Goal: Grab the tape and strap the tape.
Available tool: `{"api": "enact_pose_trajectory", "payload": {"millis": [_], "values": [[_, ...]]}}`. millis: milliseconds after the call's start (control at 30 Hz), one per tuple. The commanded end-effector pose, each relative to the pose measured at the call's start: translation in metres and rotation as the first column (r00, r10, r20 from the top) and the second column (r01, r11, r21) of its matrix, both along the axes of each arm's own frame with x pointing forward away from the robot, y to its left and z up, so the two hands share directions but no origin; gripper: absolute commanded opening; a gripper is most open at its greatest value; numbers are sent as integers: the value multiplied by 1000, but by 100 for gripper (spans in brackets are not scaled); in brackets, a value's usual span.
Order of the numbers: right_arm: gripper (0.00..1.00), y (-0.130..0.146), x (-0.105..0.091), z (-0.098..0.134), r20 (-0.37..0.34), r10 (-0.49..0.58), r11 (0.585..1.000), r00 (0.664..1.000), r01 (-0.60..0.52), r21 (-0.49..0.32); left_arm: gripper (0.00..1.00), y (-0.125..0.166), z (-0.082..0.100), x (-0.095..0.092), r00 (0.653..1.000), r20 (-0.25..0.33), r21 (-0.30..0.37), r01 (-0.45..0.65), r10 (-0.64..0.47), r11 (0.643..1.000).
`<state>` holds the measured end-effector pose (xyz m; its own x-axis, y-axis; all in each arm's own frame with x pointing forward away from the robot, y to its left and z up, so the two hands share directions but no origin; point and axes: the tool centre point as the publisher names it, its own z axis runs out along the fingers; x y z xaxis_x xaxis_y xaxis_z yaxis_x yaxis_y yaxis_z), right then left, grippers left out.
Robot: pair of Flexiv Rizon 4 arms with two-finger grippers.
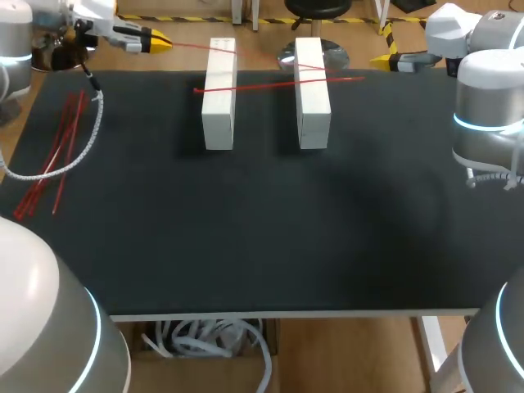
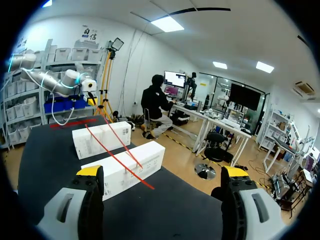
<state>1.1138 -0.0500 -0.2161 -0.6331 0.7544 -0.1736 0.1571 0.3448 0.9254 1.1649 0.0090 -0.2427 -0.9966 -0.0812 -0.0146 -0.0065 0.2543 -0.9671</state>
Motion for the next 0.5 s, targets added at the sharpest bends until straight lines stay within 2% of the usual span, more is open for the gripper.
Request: {"api": "enact_pose_trajectory", "payload": {"millis": [33,300,500], "values": [[100,0,0,0,0,0,1000,1000,0,0,0,-1,8,-6,1000,2,-52,-21,21,998],[100,0,0,0,0,0,1000,1000,0,0,0,-4,29,-4,1000,-8,-185,-24,23,982],[100,0,0,0,0,0,1000,1000,0,0,0,-5,47,-4,1000,31,-236,3,4,972]]}}
